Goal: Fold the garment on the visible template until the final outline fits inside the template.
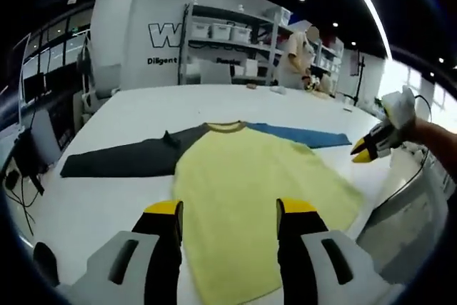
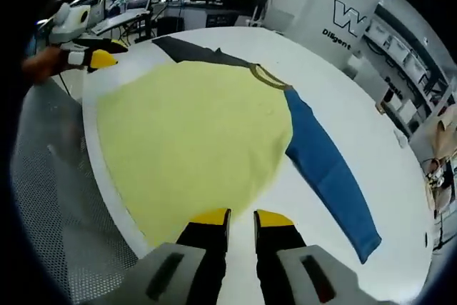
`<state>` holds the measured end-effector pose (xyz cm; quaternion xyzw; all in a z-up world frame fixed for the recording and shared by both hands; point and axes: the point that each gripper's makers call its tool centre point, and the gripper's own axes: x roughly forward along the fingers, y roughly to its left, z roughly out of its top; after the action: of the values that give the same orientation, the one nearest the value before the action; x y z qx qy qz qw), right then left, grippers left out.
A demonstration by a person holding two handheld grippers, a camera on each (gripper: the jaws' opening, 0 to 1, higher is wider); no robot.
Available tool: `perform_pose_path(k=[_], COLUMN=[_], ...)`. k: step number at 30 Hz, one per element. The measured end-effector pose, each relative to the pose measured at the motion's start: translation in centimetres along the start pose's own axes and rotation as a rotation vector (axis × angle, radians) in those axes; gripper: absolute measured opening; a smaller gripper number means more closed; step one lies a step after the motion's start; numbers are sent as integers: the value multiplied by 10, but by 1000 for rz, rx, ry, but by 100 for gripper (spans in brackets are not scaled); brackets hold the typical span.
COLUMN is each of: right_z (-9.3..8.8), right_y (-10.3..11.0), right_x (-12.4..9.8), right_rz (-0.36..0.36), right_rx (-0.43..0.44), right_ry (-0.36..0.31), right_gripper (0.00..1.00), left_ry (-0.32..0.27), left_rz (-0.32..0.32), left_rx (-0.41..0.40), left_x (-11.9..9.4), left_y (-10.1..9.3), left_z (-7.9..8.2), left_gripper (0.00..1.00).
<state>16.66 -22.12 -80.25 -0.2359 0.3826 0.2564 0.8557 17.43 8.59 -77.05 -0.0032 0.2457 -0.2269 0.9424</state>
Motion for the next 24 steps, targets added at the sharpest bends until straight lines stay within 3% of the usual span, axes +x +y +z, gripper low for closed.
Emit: perform_pose_path(k=[7,12,14,20,24], right_z=[12,13,13,3,-13], right_y=[-30,-75,-84,-119,-146], right_x=[4,9,9,9,9], right_rz=[-69,-149,-162,-222,-272], right_rx=[38,104,117,171,219], right_ry=[-49,-68,-71,-72,-62], right_gripper=[9,9,9,10,10], left_ry=[3,9,10,14,24], left_rz=[-14,-25,-25,-25,-26], left_rx=[12,5,2,-7,-7], left_x=[1,3,3,3,4], left_y=[-3,-3,-3,-2,-2], left_z=[0,-2,-2,-3,-6], left_gripper=[48,48,48,48,48])
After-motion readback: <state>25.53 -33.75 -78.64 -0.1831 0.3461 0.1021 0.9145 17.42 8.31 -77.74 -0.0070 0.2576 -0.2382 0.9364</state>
